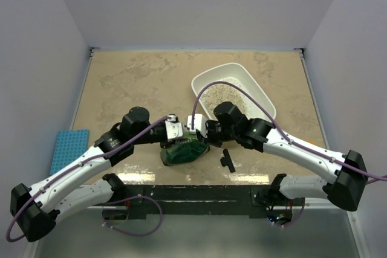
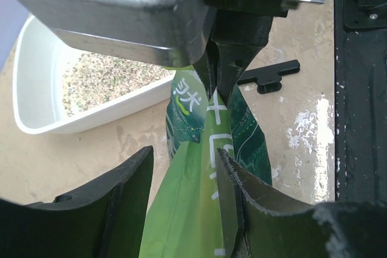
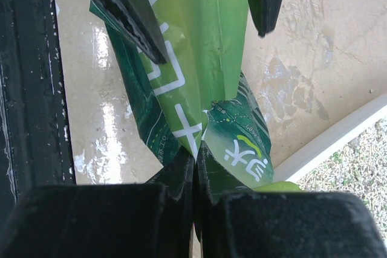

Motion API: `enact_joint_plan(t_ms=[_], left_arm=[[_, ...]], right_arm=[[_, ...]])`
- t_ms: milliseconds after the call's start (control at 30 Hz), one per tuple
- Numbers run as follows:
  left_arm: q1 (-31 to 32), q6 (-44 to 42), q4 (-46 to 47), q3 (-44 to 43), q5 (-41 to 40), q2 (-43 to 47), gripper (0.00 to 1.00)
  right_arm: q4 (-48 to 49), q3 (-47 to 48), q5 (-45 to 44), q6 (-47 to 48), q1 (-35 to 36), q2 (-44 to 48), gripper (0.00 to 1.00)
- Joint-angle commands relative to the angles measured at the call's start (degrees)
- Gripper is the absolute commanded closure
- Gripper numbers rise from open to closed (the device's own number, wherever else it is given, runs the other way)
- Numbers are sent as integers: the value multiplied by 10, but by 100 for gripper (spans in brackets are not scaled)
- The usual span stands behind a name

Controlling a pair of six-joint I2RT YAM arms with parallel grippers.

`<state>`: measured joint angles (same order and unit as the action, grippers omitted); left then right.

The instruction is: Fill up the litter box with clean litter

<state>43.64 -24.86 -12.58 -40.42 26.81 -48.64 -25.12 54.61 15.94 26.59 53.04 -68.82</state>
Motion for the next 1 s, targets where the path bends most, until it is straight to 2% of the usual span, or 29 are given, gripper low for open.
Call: enact_joint_plan(t_ms=[0, 533, 833, 867, 900, 933, 967], left_arm=[[1, 31, 29, 7, 32, -27, 49], [2, 59, -15, -5, 64, -21, 48], [1, 58, 26, 30, 7, -67, 48], [0, 56, 27, 30, 4, -76, 52], [0, 52, 31, 27, -3, -92, 60], [-2, 47, 29, 24, -17, -100, 91], [-9, 41, 31, 22, -24, -105, 100]], right_arm=[[54, 7, -25, -14, -7, 31, 100], [76, 3, -28, -19, -7, 6, 100], [75, 0, -23, -22, -7, 17, 100], [75, -1, -22, -22, -7, 20, 100], [74, -4, -21, -24, -7, 25, 100], [75, -6, -21, -25, -7, 28, 100], [75, -7, -23, -29, -7, 31, 100]])
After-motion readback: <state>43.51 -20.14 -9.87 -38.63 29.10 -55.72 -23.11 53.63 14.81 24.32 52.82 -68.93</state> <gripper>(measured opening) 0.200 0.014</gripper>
